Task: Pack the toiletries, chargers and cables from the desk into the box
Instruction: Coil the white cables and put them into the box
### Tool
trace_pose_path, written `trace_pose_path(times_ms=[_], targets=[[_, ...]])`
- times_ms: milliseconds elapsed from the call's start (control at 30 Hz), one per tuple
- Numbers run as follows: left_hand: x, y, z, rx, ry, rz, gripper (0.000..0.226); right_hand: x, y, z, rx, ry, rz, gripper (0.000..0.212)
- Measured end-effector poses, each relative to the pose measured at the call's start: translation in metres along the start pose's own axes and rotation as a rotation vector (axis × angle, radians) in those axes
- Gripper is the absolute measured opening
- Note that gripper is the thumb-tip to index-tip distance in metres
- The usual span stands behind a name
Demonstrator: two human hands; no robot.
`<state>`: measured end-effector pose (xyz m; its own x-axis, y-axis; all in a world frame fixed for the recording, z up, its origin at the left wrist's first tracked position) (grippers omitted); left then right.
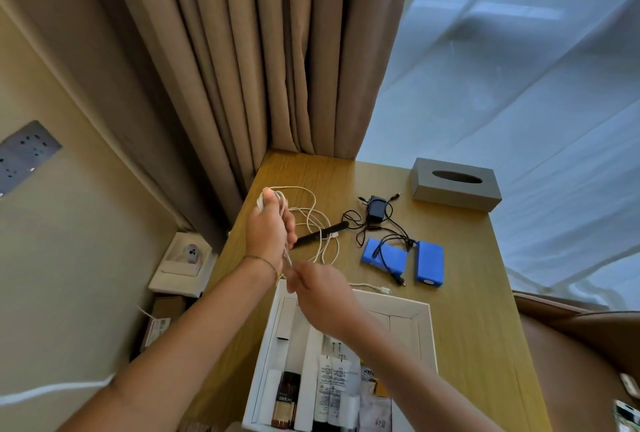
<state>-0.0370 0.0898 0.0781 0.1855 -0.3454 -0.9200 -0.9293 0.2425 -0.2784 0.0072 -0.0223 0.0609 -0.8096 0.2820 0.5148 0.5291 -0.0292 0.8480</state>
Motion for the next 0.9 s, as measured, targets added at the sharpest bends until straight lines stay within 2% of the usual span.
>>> trace_pose_path(times_ms=[67,167,267,333,467,533,600,667,767,833,900], targets=[[-0.008,0.003,0.003,0.049,-0.164,0.168,0.048,0.002,0.004,-0.007,0.045,0.027,-0.013,0.031],[-0.011,-0.002,-0.004,0.225,-0.364,0.434,0.048,-0.004,0.025,-0.012,0.082,0.046,-0.008,0.034],[0.002,-0.015,-0.018,0.456,-0.426,0.639,0.064,-0.007,0.046,-0.009,0.100,0.101,-0.081,0.027],[0.012,-0.020,-0.023,0.580,-0.382,0.736,0.082,-0.008,0.057,-0.007,0.080,0.130,-0.082,0.020],[0.031,-0.025,-0.032,0.850,-0.152,0.763,0.085,-0.009,0.068,-0.008,0.022,0.158,-0.033,0.018],[0.037,-0.028,-0.038,0.998,-0.056,0.799,0.082,-0.013,0.070,-0.009,-0.029,0.139,-0.025,0.025],[0.040,-0.028,-0.042,1.095,0.010,0.867,0.061,-0.019,0.068,-0.010,-0.062,0.111,-0.016,0.022],[0.045,-0.025,-0.040,1.122,0.043,0.982,0.043,-0.024,0.064,-0.012,-0.077,0.078,0.027,0.006],[0.051,-0.016,-0.040,1.153,0.069,1.050,0.035,-0.035,0.064,-0.017,-0.076,0.015,0.144,0.011],[0.050,-0.009,-0.042,1.142,0.101,1.011,0.040,-0.047,0.077,-0.017,-0.090,-0.001,0.212,0.013],[0.044,-0.003,-0.046,1.126,0.140,0.862,0.054,-0.061,0.091,-0.014,-0.062,-0.009,0.301,0.022]])
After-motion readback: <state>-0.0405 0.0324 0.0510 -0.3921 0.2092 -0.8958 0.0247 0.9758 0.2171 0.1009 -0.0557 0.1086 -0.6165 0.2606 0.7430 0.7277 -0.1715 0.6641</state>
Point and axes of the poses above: each hand's wrist, its own z-axis towards the middle knuckle, its own y-axis out of the back of the hand, x = y × z, the point moved 7 cm from there along z, towards the middle knuckle, and after that the axes turned 11 degrees about -z, right-handed, at the moved point
